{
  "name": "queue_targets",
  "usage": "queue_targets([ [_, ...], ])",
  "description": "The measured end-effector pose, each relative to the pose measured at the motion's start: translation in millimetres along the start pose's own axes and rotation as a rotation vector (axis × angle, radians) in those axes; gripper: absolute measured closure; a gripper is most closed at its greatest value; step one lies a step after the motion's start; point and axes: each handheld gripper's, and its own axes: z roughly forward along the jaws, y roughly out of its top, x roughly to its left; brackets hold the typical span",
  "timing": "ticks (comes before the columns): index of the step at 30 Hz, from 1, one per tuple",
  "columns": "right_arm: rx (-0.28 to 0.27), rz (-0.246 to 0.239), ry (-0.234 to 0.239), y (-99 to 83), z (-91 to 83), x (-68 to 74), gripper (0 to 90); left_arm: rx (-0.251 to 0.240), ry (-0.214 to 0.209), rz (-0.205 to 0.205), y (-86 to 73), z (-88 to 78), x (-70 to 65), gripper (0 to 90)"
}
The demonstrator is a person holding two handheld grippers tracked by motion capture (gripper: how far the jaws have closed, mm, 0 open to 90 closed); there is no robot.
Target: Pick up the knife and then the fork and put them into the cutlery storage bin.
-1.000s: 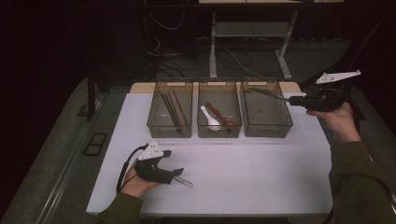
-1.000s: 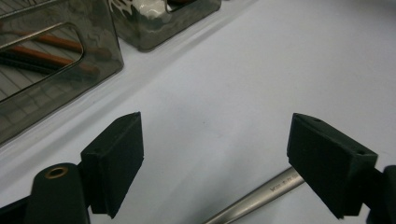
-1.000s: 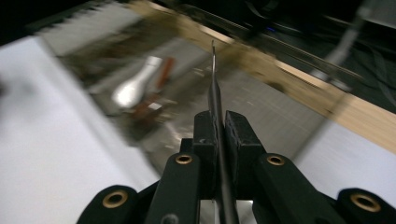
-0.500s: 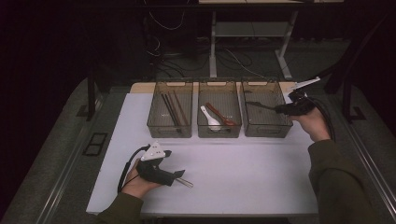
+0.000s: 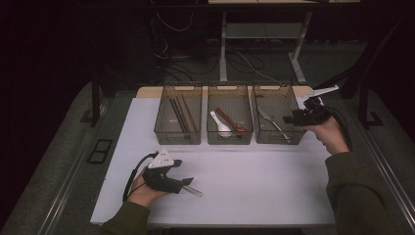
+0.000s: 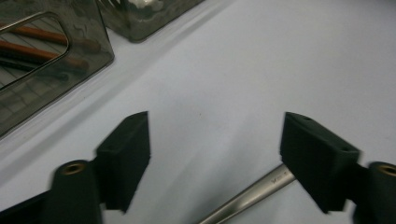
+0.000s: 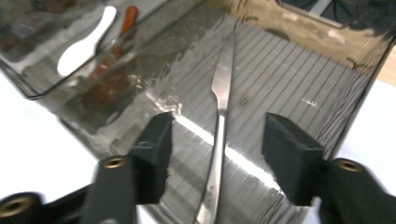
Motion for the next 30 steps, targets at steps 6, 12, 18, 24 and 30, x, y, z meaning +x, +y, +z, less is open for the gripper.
queue_targets([
  [6,-0.075,-0.030,0.009,-19.5,-21.3,22.2,29.1,0.108,0.054,0.029,3.5,-3.3,11.1,64.4],
  [12,-0.108,-0.051,0.036,-44.3,-30.9,48.9,24.9,0.210,0.126,0.019,1.8,-4.2,31.1,88.5],
  [18,-0.109,-0.079,0.066,-68.4,-30.8,75.6,20.5,0.275,0.150,-0.006,-7.3,-3.3,43.8,89.0],
  [24,-0.112,-0.093,0.092,-90.1,-29.5,93.6,19.0,0.305,0.145,-0.025,-12.6,-14.3,38.7,89.1],
  [30,-0.086,-0.122,0.125,-104.7,-24.4,105.9,18.0,0.318,0.126,-0.032,-22.3,-27.9,26.3,89.1],
])
